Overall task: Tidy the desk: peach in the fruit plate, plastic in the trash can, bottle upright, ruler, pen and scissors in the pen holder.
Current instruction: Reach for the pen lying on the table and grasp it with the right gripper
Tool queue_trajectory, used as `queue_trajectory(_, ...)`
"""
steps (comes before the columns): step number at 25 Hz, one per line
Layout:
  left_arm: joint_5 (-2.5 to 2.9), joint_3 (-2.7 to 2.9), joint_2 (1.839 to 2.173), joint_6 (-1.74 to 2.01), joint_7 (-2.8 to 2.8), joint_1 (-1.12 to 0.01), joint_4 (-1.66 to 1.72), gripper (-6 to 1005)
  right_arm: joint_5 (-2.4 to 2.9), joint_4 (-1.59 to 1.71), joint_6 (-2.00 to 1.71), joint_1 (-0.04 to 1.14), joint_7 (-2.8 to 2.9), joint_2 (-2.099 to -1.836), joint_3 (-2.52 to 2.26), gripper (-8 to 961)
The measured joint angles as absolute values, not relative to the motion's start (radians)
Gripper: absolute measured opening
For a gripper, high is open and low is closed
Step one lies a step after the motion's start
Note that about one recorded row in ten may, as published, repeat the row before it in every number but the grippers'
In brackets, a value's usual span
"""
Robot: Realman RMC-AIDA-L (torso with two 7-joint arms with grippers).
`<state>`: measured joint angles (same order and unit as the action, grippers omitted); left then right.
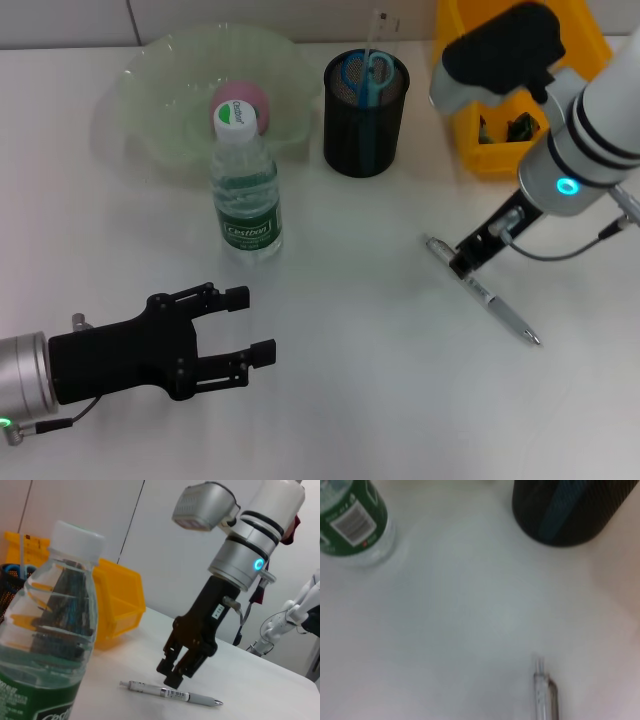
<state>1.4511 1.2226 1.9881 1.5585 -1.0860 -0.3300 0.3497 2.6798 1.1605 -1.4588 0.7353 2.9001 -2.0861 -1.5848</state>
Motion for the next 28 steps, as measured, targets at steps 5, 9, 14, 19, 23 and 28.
queue_trajectory(5,1.451,1.223,1.990,1.549,-1.086,-0.331,0.350,819,2.679,1.150,-1.444,0.724,2.898,-2.088,-1.620,376)
queue_trajectory(9,1.451,1.223,1.991,1.547,-1.086,-0.331,0.350,819,2.677,1.144,-1.441,0.718,2.897,-2.089,-1.628,364)
queue_trajectory(14,1.451,1.223,1.992,1.545,-1.086,-0.331,0.350,819,2.666,1.137,-1.431,0.714,2.894,-2.089,-1.634,317)
queue_trajectory(19,1.451,1.223,1.993,1.544,-1.085,-0.331,0.350,819,2.663,1.124,-1.427,0.713,2.891,-2.089,-1.635,254)
queue_trajectory(23,1.451,1.223,1.993,1.544,-1.085,-0.331,0.350,820,2.663,1.119,-1.420,0.713,2.890,-2.089,-1.635,232)
queue_trajectory(28,1.451,1.223,1.993,1.544,-1.086,-0.331,0.350,820,2.663,1.125,-1.413,0.700,2.878,-2.089,-1.636,177)
